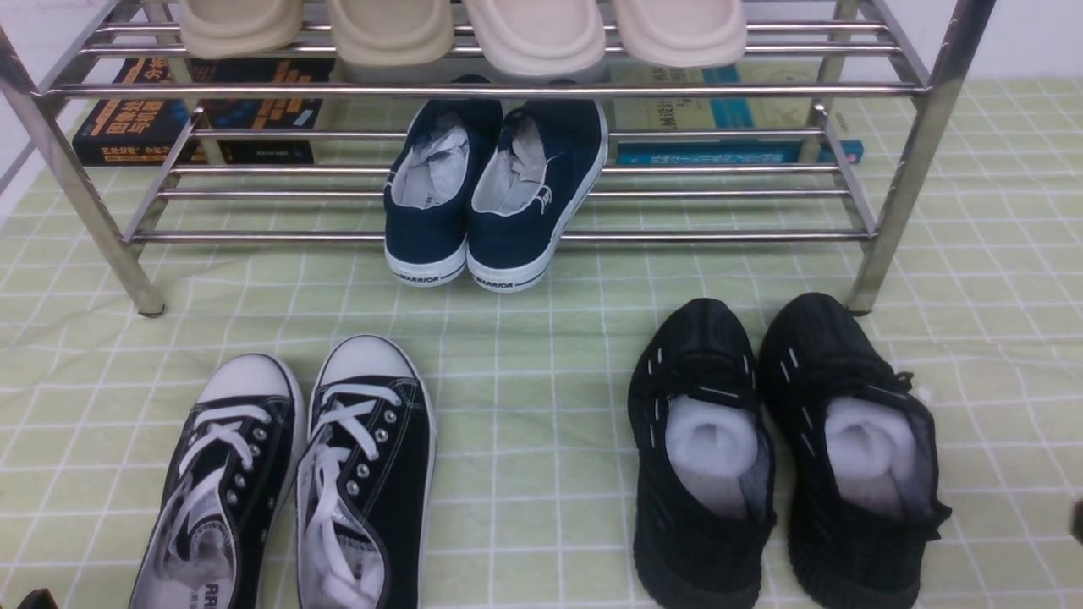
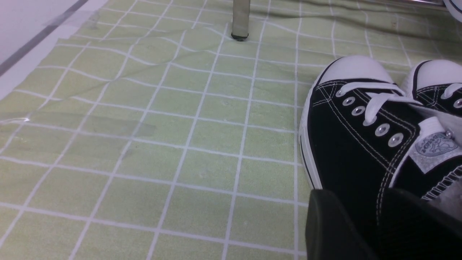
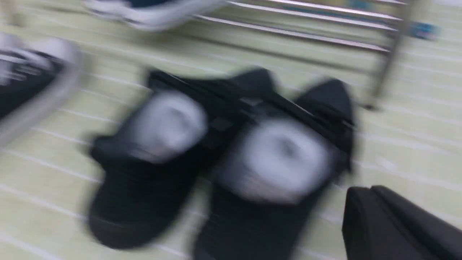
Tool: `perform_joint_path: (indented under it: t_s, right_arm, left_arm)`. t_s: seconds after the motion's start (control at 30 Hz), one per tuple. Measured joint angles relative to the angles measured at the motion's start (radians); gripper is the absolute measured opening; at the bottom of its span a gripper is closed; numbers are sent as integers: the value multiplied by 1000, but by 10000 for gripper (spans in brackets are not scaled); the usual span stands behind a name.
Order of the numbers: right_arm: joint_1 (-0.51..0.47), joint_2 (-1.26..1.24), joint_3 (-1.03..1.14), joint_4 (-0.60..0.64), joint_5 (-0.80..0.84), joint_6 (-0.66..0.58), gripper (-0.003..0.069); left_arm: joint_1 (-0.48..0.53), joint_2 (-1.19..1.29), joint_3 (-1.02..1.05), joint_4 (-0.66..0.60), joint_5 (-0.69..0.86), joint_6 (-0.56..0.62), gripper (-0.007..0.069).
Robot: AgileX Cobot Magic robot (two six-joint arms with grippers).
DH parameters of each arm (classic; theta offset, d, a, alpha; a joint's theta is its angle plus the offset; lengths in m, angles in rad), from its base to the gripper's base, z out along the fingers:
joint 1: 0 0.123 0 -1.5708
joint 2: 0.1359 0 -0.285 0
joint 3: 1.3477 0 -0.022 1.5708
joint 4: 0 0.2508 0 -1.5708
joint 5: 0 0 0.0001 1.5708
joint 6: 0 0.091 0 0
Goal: Take the shoes off the shelf with your hand from the green coffee tablecloth.
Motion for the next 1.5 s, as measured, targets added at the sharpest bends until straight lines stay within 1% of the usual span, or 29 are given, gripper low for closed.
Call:
perform_joint_path:
  t_s: [0.17, 0.2, 0.3, 0.4, 0.9, 1.5]
  right_arm:
    - [-165, -181, 111, 0, 94, -26, 10]
    - [-171, -188, 114, 0, 99, -26, 10]
    - [-250, -248, 121, 7, 141, -18, 13]
    - [-279, -250, 120, 8, 149, -11, 14]
    - [-281, -250, 120, 8, 150, 10, 29]
    - [-281, -250, 120, 8, 150, 15, 29]
  left_arm:
    - [0, 0, 0, 0, 0, 0, 242]
    - [0, 0, 0, 0, 0, 0, 242]
    - [0, -1, 0, 0, 0, 0, 242]
    - [0, -1, 0, 0, 0, 0, 242]
    - [0, -1, 0, 0, 0, 0, 242]
    - [0, -1, 0, 0, 0, 0, 242]
